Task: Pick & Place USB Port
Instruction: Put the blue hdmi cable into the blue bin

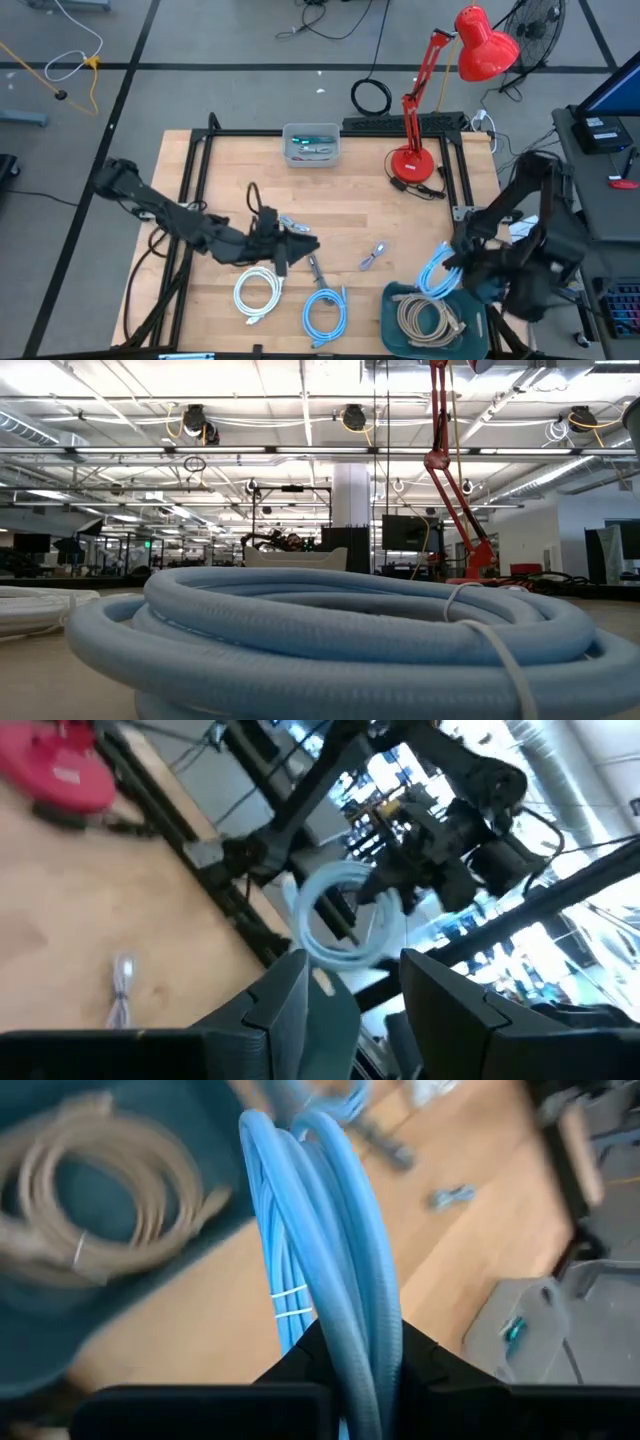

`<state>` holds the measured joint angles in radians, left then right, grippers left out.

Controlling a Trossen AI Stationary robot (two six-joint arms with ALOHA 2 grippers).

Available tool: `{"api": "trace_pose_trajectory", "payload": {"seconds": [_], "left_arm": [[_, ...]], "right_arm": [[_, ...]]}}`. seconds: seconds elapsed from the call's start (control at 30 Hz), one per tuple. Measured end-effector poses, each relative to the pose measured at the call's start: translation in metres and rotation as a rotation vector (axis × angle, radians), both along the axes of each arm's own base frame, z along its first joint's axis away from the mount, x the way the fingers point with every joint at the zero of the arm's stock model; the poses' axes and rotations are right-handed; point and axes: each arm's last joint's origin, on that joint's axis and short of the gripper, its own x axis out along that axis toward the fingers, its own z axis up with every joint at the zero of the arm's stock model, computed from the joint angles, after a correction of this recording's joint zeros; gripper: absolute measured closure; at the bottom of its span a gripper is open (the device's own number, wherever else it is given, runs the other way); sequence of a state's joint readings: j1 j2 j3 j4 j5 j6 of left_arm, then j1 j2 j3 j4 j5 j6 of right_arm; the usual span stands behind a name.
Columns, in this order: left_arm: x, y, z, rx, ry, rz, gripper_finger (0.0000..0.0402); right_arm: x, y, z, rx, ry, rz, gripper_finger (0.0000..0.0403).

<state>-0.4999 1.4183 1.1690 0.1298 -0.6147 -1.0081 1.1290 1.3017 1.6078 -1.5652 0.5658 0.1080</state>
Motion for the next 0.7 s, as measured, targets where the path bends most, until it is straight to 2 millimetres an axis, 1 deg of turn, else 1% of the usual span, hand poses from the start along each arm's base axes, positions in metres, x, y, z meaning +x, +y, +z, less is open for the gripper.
{"api": "trace_pose_trajectory", "payload": {"seconds": [0.2, 0.27, 0.33, 0.4, 0.53, 0.7], "left_arm": [[0.02, -0.014, -0.032, -0.037, 0.081, -0.002, 0.0241], [0.025, -0.018, -0.043, -0.056, 0.105, -0.005, 0.0241], [0.031, -0.023, -0.054, -0.082, 0.13, -0.01, 0.0241], [0.035, -0.026, -0.062, -0.111, 0.143, -0.01, 0.0241], [0.043, -0.034, -0.074, -0.161, 0.121, -0.02, 0.0241], [0.046, -0.04, -0.074, -0.18, 0.068, -0.038, 0.0241]], "right_arm": [[0.011, 0.026, -0.054, -0.243, 0.155, 0.082, 0.0378], [0.014, 0.032, -0.067, -0.299, 0.181, 0.09, 0.0378], [0.017, 0.037, -0.073, -0.321, 0.189, 0.092, 0.0378], [0.02, 0.043, -0.075, -0.29, 0.178, 0.093, 0.0378], [0.026, 0.057, -0.067, -0.13, 0.118, 0.096, 0.0378], [0.031, 0.071, -0.056, 0.039, 0.059, 0.109, 0.0379]]}}
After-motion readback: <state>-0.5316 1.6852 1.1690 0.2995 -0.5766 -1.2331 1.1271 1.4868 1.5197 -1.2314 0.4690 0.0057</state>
